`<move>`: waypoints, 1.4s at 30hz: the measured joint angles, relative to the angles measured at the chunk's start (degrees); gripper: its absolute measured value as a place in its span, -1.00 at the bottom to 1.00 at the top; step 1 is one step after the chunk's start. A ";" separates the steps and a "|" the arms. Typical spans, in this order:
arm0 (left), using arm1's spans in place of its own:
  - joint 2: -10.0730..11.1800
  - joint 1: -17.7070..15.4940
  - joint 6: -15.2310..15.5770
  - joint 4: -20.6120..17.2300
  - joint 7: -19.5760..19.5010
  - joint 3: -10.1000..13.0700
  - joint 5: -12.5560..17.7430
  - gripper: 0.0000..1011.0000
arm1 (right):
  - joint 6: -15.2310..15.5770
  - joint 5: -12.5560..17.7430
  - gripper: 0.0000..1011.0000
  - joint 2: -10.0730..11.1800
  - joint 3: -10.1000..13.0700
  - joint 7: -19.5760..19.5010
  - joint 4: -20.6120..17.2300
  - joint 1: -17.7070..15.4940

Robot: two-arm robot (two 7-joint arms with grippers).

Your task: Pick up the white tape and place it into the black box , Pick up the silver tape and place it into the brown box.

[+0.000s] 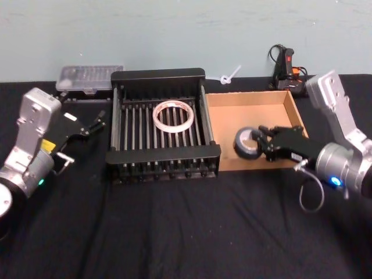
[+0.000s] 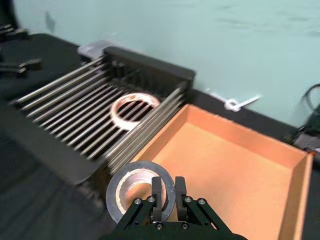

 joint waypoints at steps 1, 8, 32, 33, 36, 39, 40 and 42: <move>0.00 0.00 0.00 0.00 0.00 0.00 0.00 0.98 | 0.00 -0.12 -0.68 -0.34 0.08 -0.19 0.53 0.48; 0.00 0.00 0.00 0.00 0.00 0.00 0.00 0.98 | 0.02 -1.78 -0.68 -3.06 0.53 -1.88 4.87 4.07; 0.00 0.00 0.00 0.00 0.00 0.00 0.00 0.98 | -0.11 -5.41 -0.68 -7.29 0.99 -3.00 13.83 9.18; 0.00 0.00 0.00 0.00 0.00 0.00 0.00 0.98 | -0.11 -5.39 -0.68 -7.26 0.97 -2.99 13.76 9.15; 0.00 0.00 0.00 0.00 0.00 0.00 0.00 0.98 | -0.09 -5.35 -0.68 -7.21 0.93 -2.98 13.67 9.10; 0.00 0.00 0.00 0.00 0.00 0.00 0.00 0.98 | -0.09 -5.30 -0.68 -7.16 0.91 -2.97 13.59 9.06; 0.00 0.00 0.00 0.00 0.00 0.00 0.00 0.98 | -0.08 -5.28 -0.68 -7.15 0.91 -2.97 13.57 9.05; 0.00 0.00 0.00 0.00 0.00 0.00 0.00 0.98 | -0.07 -5.24 -0.68 -7.13 0.89 -2.97 13.53 9.02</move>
